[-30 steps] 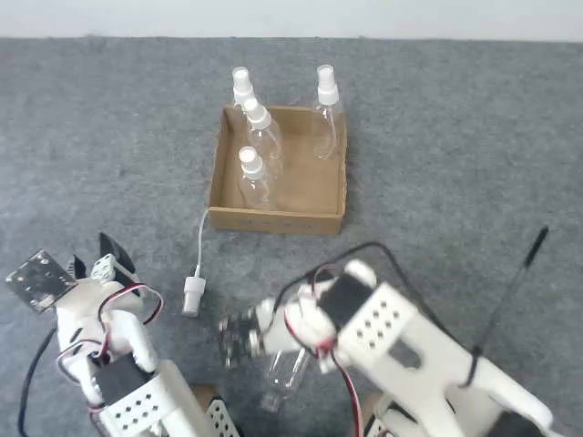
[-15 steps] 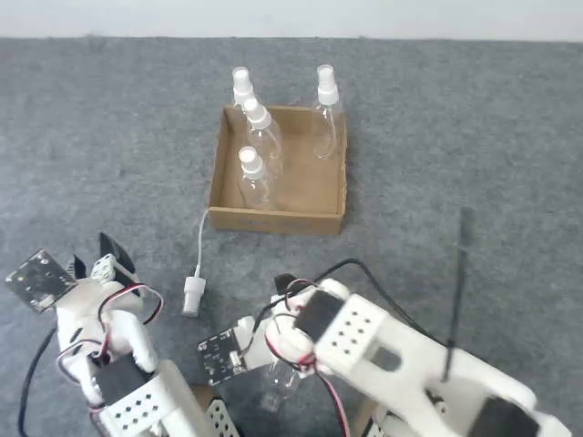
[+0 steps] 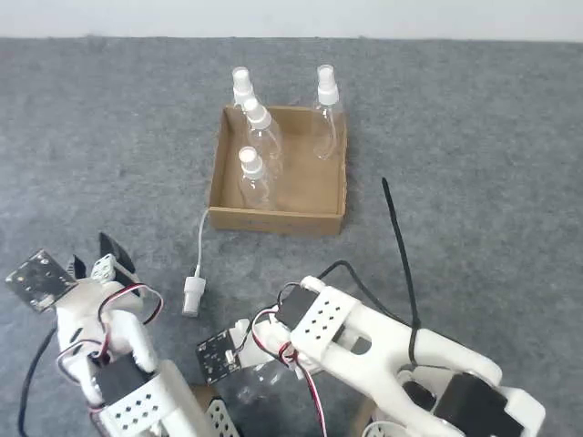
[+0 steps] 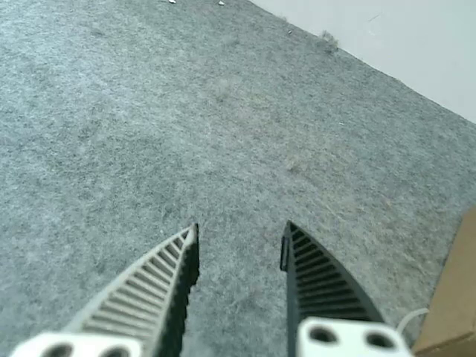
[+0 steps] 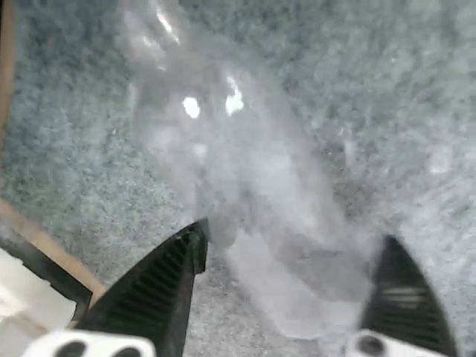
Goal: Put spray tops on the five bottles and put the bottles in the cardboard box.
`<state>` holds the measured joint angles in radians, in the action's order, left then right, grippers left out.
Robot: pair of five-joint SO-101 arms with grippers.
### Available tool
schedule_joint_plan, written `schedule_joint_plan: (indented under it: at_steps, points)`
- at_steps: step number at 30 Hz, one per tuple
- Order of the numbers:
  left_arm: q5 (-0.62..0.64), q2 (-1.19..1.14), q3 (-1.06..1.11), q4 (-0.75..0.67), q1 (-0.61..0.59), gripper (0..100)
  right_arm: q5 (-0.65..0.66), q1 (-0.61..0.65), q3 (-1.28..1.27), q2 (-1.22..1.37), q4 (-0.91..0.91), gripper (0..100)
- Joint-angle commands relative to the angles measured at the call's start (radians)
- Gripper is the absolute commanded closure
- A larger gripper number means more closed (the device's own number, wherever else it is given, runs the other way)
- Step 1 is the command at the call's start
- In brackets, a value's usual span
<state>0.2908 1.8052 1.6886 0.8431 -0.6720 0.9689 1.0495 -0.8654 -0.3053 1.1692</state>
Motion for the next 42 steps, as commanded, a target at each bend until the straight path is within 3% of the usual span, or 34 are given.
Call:
schedule_joint_plan:
  at_steps: [1,7,14,22,27,35,42]
  points:
    - [0.006,0.017,-0.01,-0.035,0.006,83,0.011,0.005,0.034,-0.01,-0.01,84.1]
    - [0.006,0.017,-0.01,-0.035,0.006,83,0.009,-0.07,0.048,-0.012,0.018,92.7]
    - [0.006,0.017,-0.01,-0.035,0.006,83,0.005,-0.274,0.184,-0.012,0.182,92.5]
    - [0.005,0.017,-0.007,-0.035,0.046,83,0.005,-0.447,0.226,-0.012,0.206,92.4]
    - [0.005,0.017,-0.007,-0.035,0.048,83,0.005,-0.443,0.227,-0.012,0.259,91.1]
    - [0.005,0.017,-0.005,-0.049,0.048,83,0.005,-0.378,0.221,-0.01,0.28,65.5]
    - [0.006,0.017,-0.005,-0.052,0.048,83,0.005,-0.302,0.221,-0.008,0.275,65.8]
